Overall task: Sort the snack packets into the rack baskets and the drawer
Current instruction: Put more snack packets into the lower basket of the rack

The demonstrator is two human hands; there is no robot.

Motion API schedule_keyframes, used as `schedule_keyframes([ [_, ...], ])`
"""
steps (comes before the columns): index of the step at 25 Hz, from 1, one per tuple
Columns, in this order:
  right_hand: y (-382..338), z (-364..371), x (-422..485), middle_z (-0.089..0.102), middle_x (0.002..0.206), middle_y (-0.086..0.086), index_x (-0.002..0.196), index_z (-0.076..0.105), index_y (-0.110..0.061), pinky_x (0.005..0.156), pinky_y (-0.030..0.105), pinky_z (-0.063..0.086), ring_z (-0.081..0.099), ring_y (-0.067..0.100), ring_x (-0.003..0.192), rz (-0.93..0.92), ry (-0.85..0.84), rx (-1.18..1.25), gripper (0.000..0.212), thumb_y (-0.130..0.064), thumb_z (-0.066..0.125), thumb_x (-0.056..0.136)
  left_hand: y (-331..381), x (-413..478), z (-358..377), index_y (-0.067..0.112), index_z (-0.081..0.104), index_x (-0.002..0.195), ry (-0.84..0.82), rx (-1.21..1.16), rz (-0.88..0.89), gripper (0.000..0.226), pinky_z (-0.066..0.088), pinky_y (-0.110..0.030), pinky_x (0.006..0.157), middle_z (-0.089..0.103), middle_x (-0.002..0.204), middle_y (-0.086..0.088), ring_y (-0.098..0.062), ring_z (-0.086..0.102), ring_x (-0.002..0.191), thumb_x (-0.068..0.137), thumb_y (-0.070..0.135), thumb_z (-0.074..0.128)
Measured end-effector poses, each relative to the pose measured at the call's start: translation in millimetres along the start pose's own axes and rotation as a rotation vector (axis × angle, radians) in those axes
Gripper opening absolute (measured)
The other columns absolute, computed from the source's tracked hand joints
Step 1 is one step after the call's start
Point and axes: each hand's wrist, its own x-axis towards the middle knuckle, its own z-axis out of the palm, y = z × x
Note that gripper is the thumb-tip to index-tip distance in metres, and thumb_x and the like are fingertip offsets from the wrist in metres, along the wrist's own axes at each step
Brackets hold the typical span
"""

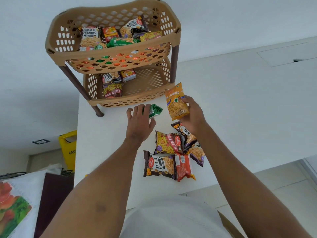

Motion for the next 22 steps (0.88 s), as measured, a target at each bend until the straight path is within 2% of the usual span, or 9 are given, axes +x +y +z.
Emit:
schedule_keyframes([
  [1,3,8,-3,0.068,0.122,0.018,0.136,0.059,-0.008,0.092,0.05,0.055,0.067,0.035,0.106,0.101,-0.1,0.163,0.047,-0.035,0.055,0.097,-5,-2,-2,0.014,0.049,0.135,0.004,-0.005,-0.025,0.05,0.034,-0.053,0.107,0.058,0.124,-0.01,-0.033,0.054,0.115,0.093,0.038,0.061],
  [3,6,27,-1,0.064,0.131,0.021,0.147,0.052,-0.007,0.099,0.053,0.054,0.065,0.035,0.114,0.194,-0.211,0.21,0.061,-0.045,0.058,0.099,-16,-5,-7,0.014,0.05,0.135,0.007,-0.014,-0.056,0.05,0.034,-0.053,0.106,0.059,0.124,-0.009,-0.032,0.054,0.115,0.093,0.037,0.062],
  [5,6,57,8,0.065,0.131,0.022,0.141,0.054,-0.008,0.099,0.053,0.056,0.064,0.037,0.121,0.197,-0.254,0.064,0.049,-0.03,0.067,0.099,-29,-9,-13,0.014,0.05,0.135,0.005,-0.01,-0.066,0.05,0.035,-0.053,0.106,0.059,0.124,-0.01,-0.032,0.054,0.116,0.092,0.037,0.064],
  [7,2,89,20,0.069,0.118,0.018,0.123,0.061,-0.009,0.092,0.047,0.06,0.068,0.034,0.114,0.182,-0.254,-0.096,0.027,-0.012,0.07,0.098,-41,-12,-18,0.014,0.05,0.134,0.005,-0.012,-0.078,0.051,0.036,-0.054,0.105,0.06,0.126,-0.011,-0.033,0.054,0.118,0.092,0.038,0.065],
  [9,-4,119,38,0.069,0.117,0.019,0.112,0.061,-0.01,0.09,0.045,0.06,0.069,0.032,0.108,0.194,-0.212,-0.127,0.016,-0.006,0.067,0.098,-50,-14,-22,0.013,0.051,0.135,0.005,-0.014,-0.09,0.052,0.037,-0.055,0.106,0.06,0.128,-0.011,-0.033,0.054,0.119,0.092,0.038,0.066],
  [12,-14,147,79,0.069,0.13,0.022,0.11,0.061,-0.01,0.1,0.05,0.057,0.071,0.034,0.113,0.224,-0.076,-0.171,0.019,-0.012,0.072,0.094,-65,-12,-29,0.014,0.049,0.137,0.014,-0.02,-0.094,0.054,0.037,-0.058,0.108,0.06,0.132,-0.01,-0.033,0.054,0.123,0.092,0.039,0.065],
  [15,-19,164,120,0.073,0.12,0.018,0.104,0.064,-0.009,0.102,0.049,0.056,0.072,0.034,0.109,0.24,0.04,-0.333,0.021,-0.016,0.078,0.09,-80,-4,-36,0.015,0.047,0.142,0.028,-0.056,-0.09,0.057,0.037,-0.059,0.111,0.057,0.139,-0.008,-0.031,0.051,0.13,0.094,0.04,0.064],
  [18,-13,172,157,0.07,0.106,0.013,0.123,0.063,-0.003,0.084,0.035,0.059,0.068,0.024,0.089,0.186,0.165,-0.512,0.04,-0.013,0.08,0.089,-91,9,-43,0.014,0.048,0.144,0.085,-0.108,-0.081,0.058,0.038,-0.058,0.11,0.056,0.139,-0.009,-0.031,0.051,0.129,0.095,0.041,0.063],
  [22,0,178,184,0.058,0.135,0.011,0.138,0.05,0.0,0.089,0.028,0.052,0.051,0.017,0.106,0.12,0.095,-0.784,0.046,-0.011,0.068,0.098,-107,25,-50,0.014,0.049,0.146,0.172,-0.187,-0.08,0.061,0.039,-0.056,0.112,0.057,0.14,-0.01,-0.029,0.048,0.131,0.093,0.039,0.067],
])
